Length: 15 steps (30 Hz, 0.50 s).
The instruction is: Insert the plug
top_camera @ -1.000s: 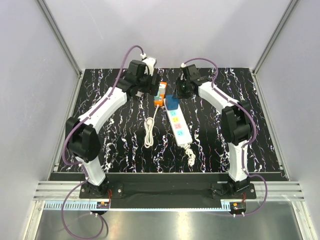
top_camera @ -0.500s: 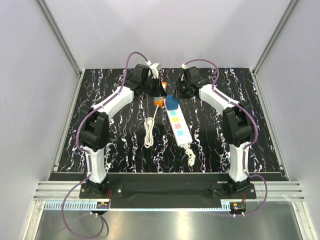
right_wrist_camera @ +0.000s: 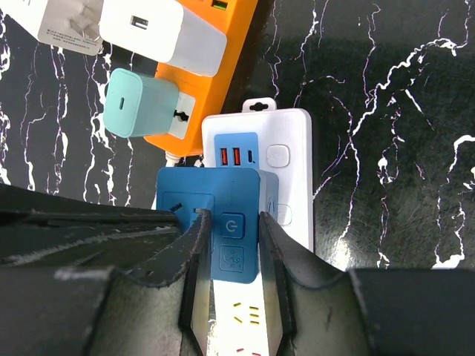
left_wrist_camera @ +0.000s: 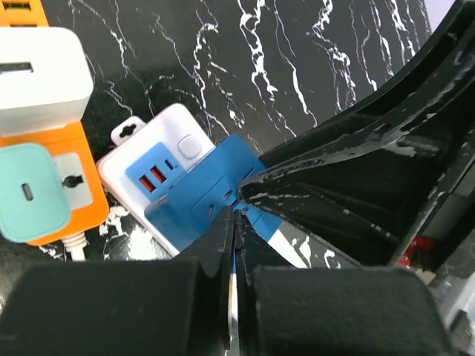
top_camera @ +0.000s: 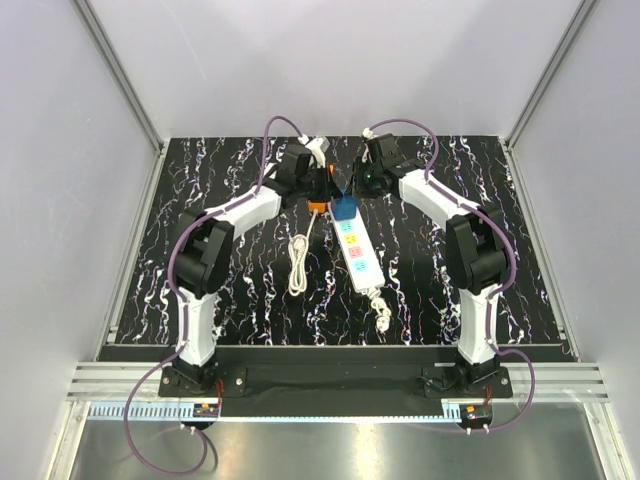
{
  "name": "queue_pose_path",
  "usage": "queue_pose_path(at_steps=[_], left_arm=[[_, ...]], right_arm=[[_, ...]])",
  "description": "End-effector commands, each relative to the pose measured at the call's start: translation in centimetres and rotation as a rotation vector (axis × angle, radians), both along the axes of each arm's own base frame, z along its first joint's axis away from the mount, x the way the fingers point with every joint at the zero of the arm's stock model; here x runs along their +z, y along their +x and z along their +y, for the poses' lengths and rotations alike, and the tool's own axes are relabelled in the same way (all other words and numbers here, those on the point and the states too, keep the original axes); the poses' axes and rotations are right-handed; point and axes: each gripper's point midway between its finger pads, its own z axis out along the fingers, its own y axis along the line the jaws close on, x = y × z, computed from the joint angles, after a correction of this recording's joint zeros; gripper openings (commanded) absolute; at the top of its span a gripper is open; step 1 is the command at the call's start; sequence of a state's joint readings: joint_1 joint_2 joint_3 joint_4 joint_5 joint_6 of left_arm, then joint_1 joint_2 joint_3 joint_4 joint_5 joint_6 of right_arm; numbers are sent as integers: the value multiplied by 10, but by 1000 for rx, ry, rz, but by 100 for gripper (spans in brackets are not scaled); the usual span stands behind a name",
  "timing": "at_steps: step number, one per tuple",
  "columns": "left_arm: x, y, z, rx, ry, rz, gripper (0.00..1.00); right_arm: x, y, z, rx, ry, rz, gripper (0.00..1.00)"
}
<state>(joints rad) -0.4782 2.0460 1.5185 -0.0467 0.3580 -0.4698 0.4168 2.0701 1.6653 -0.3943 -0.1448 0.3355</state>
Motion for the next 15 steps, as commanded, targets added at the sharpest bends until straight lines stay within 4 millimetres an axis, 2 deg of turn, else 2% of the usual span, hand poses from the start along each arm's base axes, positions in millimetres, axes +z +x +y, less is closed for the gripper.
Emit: queue_pose_path(at_steps=[1,3,4,9,10,12,13,15], left_arm=[[-73,-30,19,30,202,145,0],[-70,-33,26,41,225,128,0],[-58,-30,29,62,229,97,0],[-34,-25,33,72,252,58,0],[-33,-25,33,69,252,62,0],[-25,-21,30,66,241,48,0],[-28,-21,29,62,242,60,0],[-29,-20,28,61,242,69,0]], right_arm=[[-98,-78,-27,62,-196,343,30],[-95,-78,-27,57,-192,338,30],[-94,-78,-27,58,-187,339,30],[-79,-73,-20,59,-153,319,32],[-75,-71,-20,57,-149,309,41],[-59,-66,-16,58,-131,278,51],[-55,-65,-15,59,-128,269,57],[-42,-60,-14,55,-114,250,60]])
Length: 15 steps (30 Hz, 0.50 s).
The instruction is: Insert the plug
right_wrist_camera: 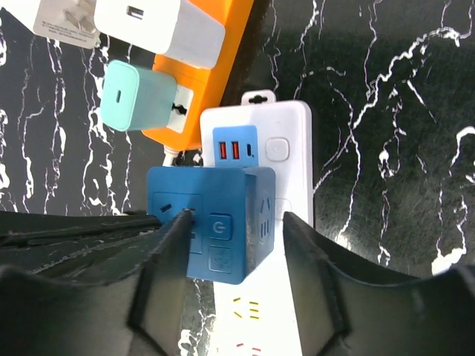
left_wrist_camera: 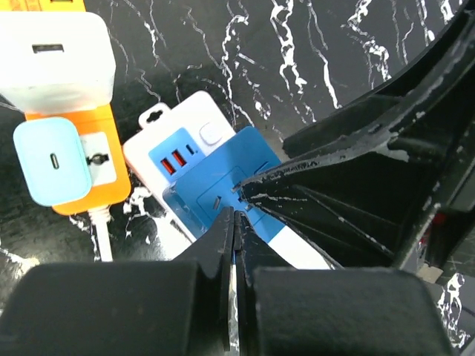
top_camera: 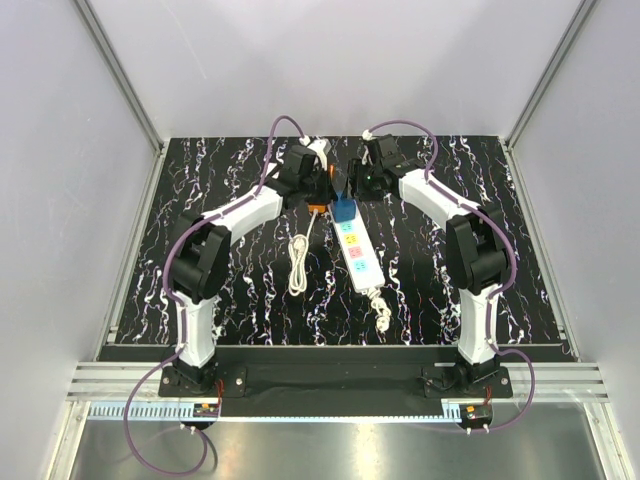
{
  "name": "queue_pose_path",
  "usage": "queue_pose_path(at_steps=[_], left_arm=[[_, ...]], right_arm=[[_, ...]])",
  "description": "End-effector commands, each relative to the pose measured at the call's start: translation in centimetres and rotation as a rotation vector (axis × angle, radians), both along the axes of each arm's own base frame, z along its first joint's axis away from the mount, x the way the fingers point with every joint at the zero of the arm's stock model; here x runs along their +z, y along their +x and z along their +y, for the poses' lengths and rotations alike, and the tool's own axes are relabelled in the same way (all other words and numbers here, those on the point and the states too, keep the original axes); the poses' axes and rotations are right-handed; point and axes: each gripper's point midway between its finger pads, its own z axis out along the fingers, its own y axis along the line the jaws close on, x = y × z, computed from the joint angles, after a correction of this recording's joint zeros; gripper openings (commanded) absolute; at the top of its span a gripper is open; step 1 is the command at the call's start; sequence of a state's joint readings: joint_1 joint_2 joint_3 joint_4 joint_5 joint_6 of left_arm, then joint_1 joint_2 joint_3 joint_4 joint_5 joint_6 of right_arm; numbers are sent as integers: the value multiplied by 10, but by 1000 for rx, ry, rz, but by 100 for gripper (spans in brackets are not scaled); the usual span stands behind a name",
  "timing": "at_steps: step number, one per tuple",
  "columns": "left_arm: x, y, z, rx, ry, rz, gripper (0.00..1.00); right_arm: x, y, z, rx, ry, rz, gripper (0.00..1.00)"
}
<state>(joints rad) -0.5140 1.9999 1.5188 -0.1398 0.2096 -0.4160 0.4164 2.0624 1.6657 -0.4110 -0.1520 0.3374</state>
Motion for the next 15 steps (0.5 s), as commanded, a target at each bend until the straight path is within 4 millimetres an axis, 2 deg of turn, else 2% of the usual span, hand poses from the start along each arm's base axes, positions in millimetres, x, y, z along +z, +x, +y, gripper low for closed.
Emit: queue_pose_path(at_steps=[1,5,11,15], left_arm=[[-36,-16,18,15,120,119,0],[-44,-18,18,15,123,138,0],[-36,-13,14,7,111,123,0],[-27,-7,12,10,110,109,0]], right_arm=[[-40,-56,-13,54,-115,234,61],[-27,-50,-14,43,-122,211,60],[-14,-42,-19,30,-116,185,58],[-14,-43,-17,48,-108,193,54]])
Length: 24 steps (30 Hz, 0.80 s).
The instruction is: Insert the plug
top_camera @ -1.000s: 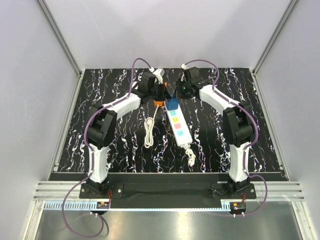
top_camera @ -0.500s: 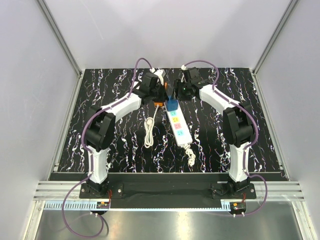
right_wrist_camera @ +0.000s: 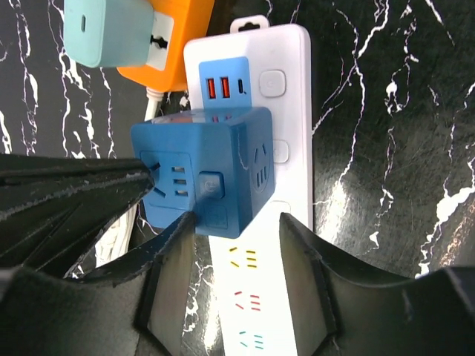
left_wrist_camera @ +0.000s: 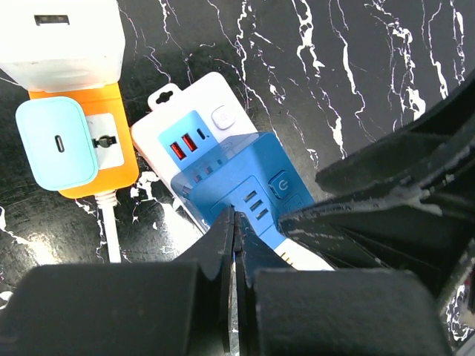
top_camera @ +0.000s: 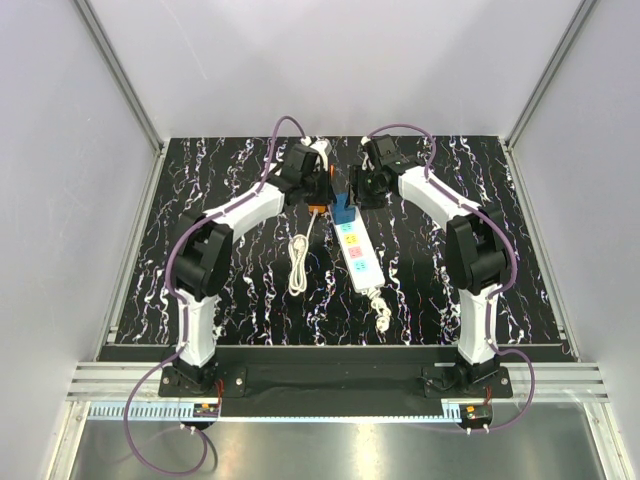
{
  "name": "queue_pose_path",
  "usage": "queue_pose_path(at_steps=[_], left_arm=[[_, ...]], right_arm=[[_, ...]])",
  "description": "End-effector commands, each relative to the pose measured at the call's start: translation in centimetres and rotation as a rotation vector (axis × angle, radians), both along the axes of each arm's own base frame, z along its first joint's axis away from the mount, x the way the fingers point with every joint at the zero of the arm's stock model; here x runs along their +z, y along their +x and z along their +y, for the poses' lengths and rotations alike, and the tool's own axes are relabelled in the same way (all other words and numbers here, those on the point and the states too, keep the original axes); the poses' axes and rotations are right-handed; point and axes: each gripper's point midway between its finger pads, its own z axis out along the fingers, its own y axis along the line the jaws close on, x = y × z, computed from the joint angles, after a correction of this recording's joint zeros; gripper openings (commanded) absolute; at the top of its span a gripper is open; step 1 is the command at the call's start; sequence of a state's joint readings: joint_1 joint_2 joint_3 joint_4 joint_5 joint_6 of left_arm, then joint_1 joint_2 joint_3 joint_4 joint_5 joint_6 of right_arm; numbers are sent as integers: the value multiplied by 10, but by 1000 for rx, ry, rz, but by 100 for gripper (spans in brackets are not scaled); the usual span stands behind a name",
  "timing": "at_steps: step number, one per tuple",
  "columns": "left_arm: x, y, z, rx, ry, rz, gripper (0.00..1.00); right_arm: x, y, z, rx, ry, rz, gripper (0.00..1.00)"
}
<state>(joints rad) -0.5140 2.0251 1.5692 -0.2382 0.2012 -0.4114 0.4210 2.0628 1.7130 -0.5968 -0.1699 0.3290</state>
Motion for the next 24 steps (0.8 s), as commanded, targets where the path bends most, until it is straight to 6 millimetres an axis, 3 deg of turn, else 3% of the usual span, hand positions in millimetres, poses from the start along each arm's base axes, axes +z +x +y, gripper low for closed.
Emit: queue_pose_path(at_steps=[1,4,5,8,9,10,13,14,15,16,20,22,23,24], left_arm=[[-14,-2,10,9,75,47,0],[14,7,16,37,91,-6,10],[30,12,17,42,90,-41,22],[69,21,33,88,114,-128,34],[77,23,38,104,122,-149,52],[91,24,45,122,126,-178,61],[106,35,75,199,193,-242,79],[106,39,88,228,216,-248,85],[105,41,97,247,232,-248,97],[104,45,107,272,254,-250,99],[91,65,159,348,303,-223,99],[77,75,171,342,314,-197,99],[80,86,186,368,320,-203,99],[66,91,191,368,339,-176,99]], right_arm=[[-7,-16,-10,27,-57,65,54],[3,-15,-11,38,-55,43,59],[9,-15,-12,38,-54,33,62],[28,-12,-13,33,-45,3,71],[34,-12,-13,32,-42,-5,72],[41,-11,-12,35,-33,-17,73],[54,-15,-11,32,-7,-23,75],[60,-16,-11,32,3,-33,76],[62,-18,-11,32,10,-31,79],[60,-22,-10,38,18,-21,80],[74,-32,-12,41,37,-50,92],[73,-38,-14,44,46,-50,100],[82,-40,-13,48,61,-73,100],[83,-42,-13,52,66,-73,100]])
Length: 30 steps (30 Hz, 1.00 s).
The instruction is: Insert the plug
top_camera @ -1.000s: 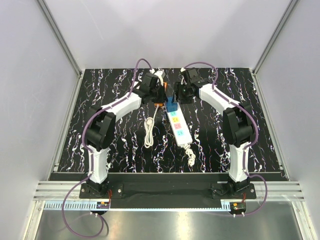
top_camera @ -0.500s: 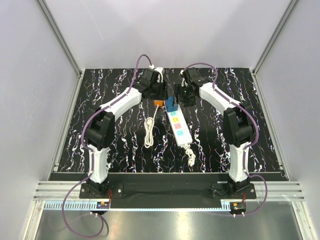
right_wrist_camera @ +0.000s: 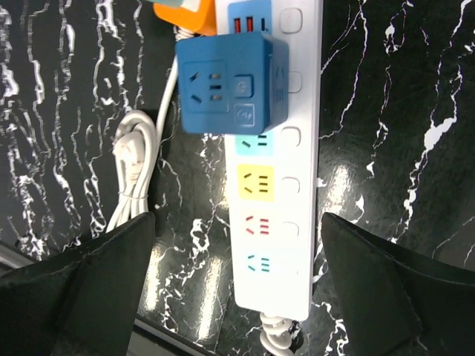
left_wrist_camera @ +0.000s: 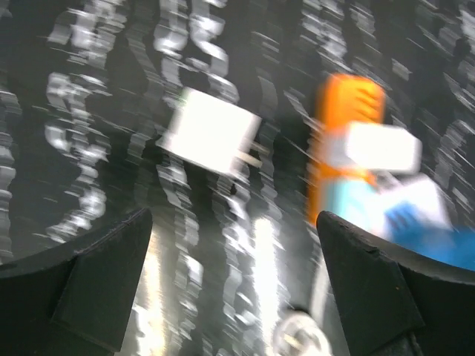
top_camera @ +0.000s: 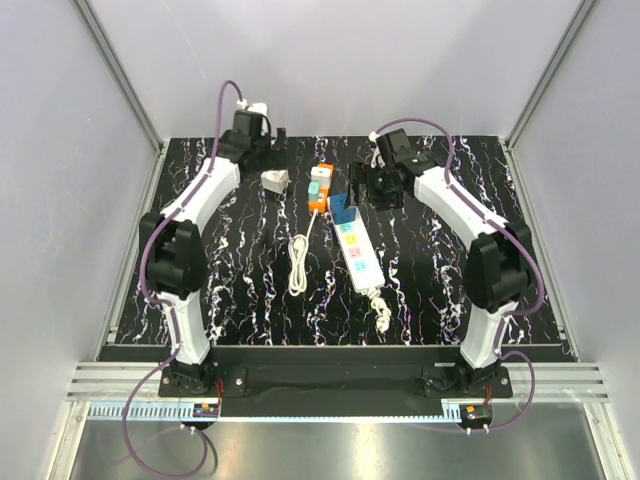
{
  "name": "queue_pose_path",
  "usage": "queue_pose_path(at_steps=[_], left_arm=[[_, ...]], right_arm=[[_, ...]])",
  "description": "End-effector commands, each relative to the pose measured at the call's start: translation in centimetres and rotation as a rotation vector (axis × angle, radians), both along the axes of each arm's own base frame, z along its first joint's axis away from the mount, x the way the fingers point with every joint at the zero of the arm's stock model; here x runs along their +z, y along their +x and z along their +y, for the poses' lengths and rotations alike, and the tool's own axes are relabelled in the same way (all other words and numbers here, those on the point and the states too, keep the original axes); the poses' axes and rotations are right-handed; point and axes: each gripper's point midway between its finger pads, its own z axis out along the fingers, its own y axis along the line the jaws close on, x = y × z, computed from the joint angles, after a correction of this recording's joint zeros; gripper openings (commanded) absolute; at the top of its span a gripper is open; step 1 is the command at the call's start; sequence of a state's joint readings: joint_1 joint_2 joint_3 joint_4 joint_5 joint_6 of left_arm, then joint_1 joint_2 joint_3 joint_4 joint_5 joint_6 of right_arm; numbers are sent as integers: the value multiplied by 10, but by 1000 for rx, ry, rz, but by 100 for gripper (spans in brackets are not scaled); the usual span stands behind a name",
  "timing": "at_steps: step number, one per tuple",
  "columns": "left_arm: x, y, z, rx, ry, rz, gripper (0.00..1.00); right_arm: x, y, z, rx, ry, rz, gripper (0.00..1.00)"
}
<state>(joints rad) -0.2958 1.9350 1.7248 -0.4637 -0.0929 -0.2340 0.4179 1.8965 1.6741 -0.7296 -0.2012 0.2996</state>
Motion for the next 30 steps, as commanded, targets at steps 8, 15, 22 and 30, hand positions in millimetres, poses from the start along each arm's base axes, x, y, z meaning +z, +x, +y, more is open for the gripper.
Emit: queue_pose_path(at_steps=[8,15,22,30], left_arm=[[-30,58,21,-152,60,1,91],[-67,65,17,-187,70,57,93],[-87,71,10,-198,46,98,81],[-92,69,8,-220,42,108,60]], right_arm=[[45,-14,6,45,122,-102,100],[54,-15,9,63,135,-127,100],[58,-15,8,64,135,-143,99],[60,-18,6,55,137,-144,100]])
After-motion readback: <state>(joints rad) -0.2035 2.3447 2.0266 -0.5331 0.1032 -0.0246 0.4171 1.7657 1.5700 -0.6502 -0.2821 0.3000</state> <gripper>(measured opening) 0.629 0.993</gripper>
